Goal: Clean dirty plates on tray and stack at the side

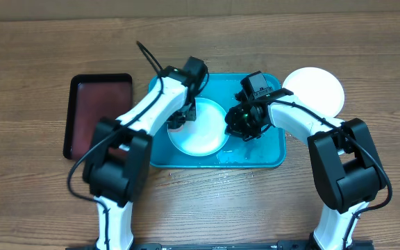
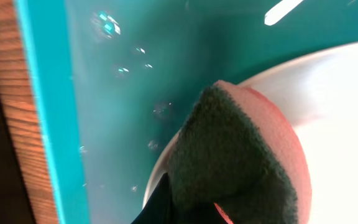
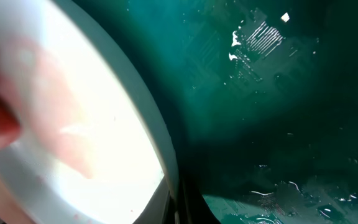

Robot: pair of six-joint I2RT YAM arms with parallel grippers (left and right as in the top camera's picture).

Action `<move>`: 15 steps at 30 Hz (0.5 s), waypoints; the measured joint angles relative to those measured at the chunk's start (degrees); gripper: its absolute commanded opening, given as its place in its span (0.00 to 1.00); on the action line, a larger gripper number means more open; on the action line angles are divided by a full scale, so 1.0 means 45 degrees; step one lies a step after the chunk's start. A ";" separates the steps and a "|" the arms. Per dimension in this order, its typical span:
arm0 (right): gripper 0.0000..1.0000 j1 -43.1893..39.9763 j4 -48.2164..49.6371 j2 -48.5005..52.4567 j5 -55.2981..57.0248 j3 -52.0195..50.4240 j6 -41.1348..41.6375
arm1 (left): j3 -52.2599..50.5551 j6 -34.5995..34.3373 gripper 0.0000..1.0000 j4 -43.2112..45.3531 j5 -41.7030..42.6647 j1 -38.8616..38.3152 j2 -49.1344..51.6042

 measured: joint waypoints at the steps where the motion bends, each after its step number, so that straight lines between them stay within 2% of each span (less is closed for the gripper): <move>1: 0.04 -0.0010 -0.0058 0.0000 0.0000 0.0005 -0.0005 | 0.0000 0.0000 0.04 0.0010 0.0160 0.0146 -0.0495; 6: 0.04 -0.0019 -0.1078 0.0000 0.0461 0.0311 -0.0010 | 0.0126 0.0121 0.04 0.0034 0.0306 0.0733 -0.2045; 15: 0.04 0.0155 -0.3662 -0.1112 0.4862 0.0743 0.0461 | 0.0219 0.0709 0.04 -0.0005 0.0495 0.1069 -0.2433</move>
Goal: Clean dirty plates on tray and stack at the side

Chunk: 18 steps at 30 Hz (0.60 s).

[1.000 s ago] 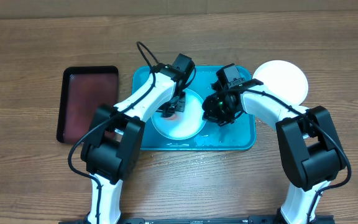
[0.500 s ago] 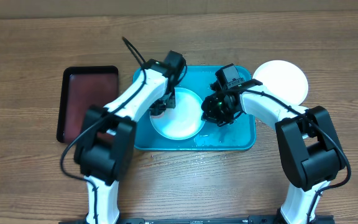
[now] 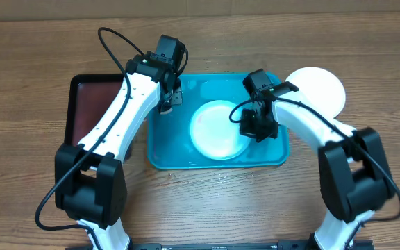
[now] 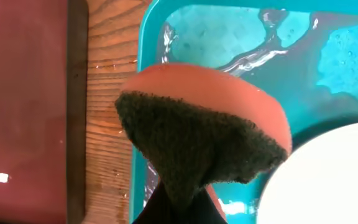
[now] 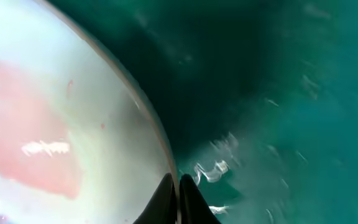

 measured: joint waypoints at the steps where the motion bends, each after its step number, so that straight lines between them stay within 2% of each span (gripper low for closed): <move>1: 0.04 0.0097 -0.0311 -0.0325 0.0709 0.0000 0.0199 | -0.0005 0.0019 0.04 0.0063 0.0015 0.0000 0.0024; 8: 0.04 0.1841 -0.1773 -0.2832 0.6363 0.0000 0.1734 | -0.0005 0.0058 0.04 0.0287 0.0024 0.0000 0.0219; 12: 0.04 0.3313 -0.2035 -0.3084 0.9005 0.0000 0.2361 | -0.0005 0.0063 0.04 0.0282 0.0029 0.0000 0.0223; 18: 0.04 0.5095 -0.2390 -0.3089 1.1531 0.0000 0.2793 | -0.0005 0.0063 0.04 0.0282 0.0063 0.0000 0.0223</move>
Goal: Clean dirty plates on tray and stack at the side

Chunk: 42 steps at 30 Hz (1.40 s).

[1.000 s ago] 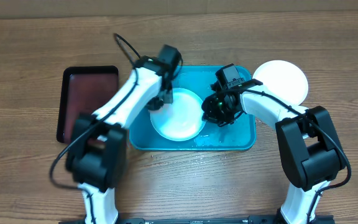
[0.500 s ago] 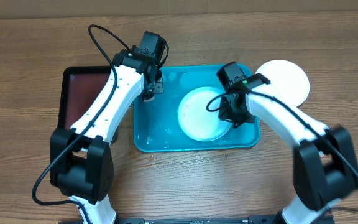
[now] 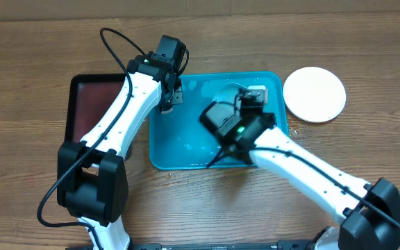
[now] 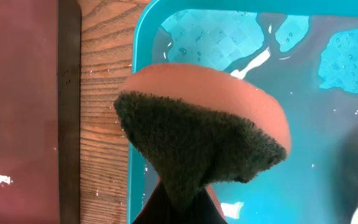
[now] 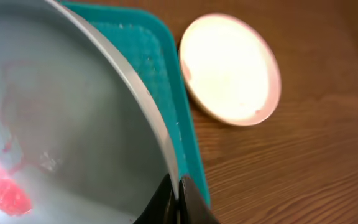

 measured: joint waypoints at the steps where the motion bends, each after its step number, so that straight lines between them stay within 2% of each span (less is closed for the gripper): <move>1: 0.04 0.0233 -0.0185 0.0000 0.0418 0.0000 0.0126 | 0.0000 0.0000 0.04 0.0000 0.0000 0.0000 0.0000; 11: 0.04 0.1511 -0.1520 0.0000 0.3434 0.0000 0.0573 | 0.0000 0.0000 0.04 0.0000 0.0000 0.0000 0.0000; 26: 0.04 0.1574 -0.1642 0.0005 0.4881 0.0000 0.1137 | 0.0000 0.0005 0.04 0.0000 0.0000 0.0000 0.0000; 36: 0.04 0.1549 -0.2025 0.0000 0.4930 0.0000 0.2822 | 0.0000 0.0005 0.04 0.0000 0.0000 0.0000 0.0000; 42: 0.04 0.0680 -0.0777 0.0000 0.2798 -0.0005 0.3419 | 0.0000 0.0005 0.04 -0.0005 0.0000 0.0000 0.0000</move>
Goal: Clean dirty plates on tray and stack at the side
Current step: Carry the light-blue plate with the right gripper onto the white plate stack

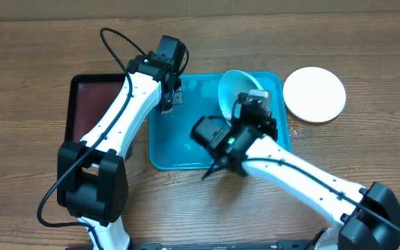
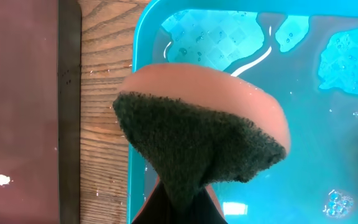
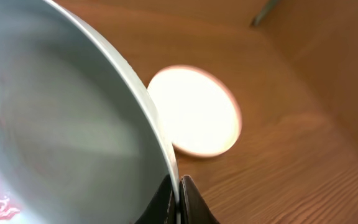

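Note:
My right gripper (image 3: 178, 186) is shut on the rim of a white plate (image 3: 61, 124), held tilted above the teal tray (image 1: 179, 156); overhead the plate (image 1: 238, 87) hangs over the tray's back right part. A reddish smear shows low on the plate's face in the right wrist view. A second white plate (image 1: 314, 94) lies on the wooden table right of the tray, also visible as the plate (image 3: 194, 118) beyond the held one. My left gripper (image 2: 182, 199) is shut on a pink sponge with a dark green scrub side (image 2: 197, 137), held over the tray's wet back left corner (image 2: 142, 37).
A dark red tray (image 1: 96, 114) lies left of the teal tray, with a strip of bare wood (image 2: 104, 106) between them. Water pools on the teal tray's floor (image 2: 328, 137). A cardboard wall (image 3: 328, 74) stands behind the table.
The right gripper has raised and turned the plate higher above the tray, toward the tray's back right. The left gripper and sponge have stayed put.
The sponge was first pressed on the plate in the tray, with the right gripper on the plate's rim. Then the left gripper held the sponge at the tray's back left corner. The right gripper then had the plate off the tray floor, and now holds it higher.

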Robot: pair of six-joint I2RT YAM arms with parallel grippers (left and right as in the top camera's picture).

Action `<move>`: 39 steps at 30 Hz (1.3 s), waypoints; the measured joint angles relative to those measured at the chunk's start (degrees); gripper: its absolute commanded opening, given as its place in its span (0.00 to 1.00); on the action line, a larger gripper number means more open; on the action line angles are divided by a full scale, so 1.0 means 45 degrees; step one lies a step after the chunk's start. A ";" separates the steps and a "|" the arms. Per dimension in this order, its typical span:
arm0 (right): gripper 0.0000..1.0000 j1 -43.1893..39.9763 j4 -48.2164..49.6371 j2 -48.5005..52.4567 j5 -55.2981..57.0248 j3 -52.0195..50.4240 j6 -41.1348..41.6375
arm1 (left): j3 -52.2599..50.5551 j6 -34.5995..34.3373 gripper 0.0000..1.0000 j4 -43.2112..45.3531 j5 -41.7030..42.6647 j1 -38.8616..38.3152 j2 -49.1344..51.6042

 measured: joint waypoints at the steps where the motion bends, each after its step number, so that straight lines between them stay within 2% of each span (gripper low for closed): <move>1: 0.04 -0.0325 0.0432 0.0000 -0.0447 -0.0010 -0.0214 | 0.0000 0.0000 0.04 0.0000 0.0000 0.0000 0.0000; 6: 0.04 -0.2739 0.2909 0.0000 -0.4153 -0.0185 -0.2900 | 0.0000 0.0000 0.04 -0.0083 0.0005 0.0000 0.0000; 11: 0.04 -0.5644 0.4022 0.0000 -0.8553 -0.0214 -0.5202 | 0.0000 0.0000 0.04 -0.0209 0.0005 0.0000 0.0000; 18: 0.04 -0.9991 0.4634 0.0000 -1.2643 -0.0219 -0.6348 | 0.0000 0.0000 0.04 -0.0228 0.0005 0.0000 0.0000; 26: 0.04 -1.3124 0.6071 0.0170 -1.3716 -0.0544 -0.6232 | 0.0000 0.0000 0.04 -0.0311 0.0005 0.0000 0.0000; 35: 0.05 -1.3721 0.6606 0.2181 -1.4003 -0.1137 -0.5702 | 0.0000 0.0039 0.04 -0.0505 0.0000 0.0000 0.0000; 36: 0.14 -1.3726 0.6611 0.2263 -1.4022 -0.1156 -0.5654 | 0.0000 0.0049 0.04 -0.0661 0.0000 0.0005 0.0000; 37: 0.27 -1.3721 0.6635 0.2278 -1.4027 -0.1156 -0.5581 | 0.0000 0.0083 0.04 -0.0777 0.0000 0.0005 0.0000; 39: 0.69 -1.3726 0.6785 0.2278 -1.4090 -0.1156 -0.5566 | 0.0000 0.0151 0.05 -0.1088 0.0000 0.0024 0.0000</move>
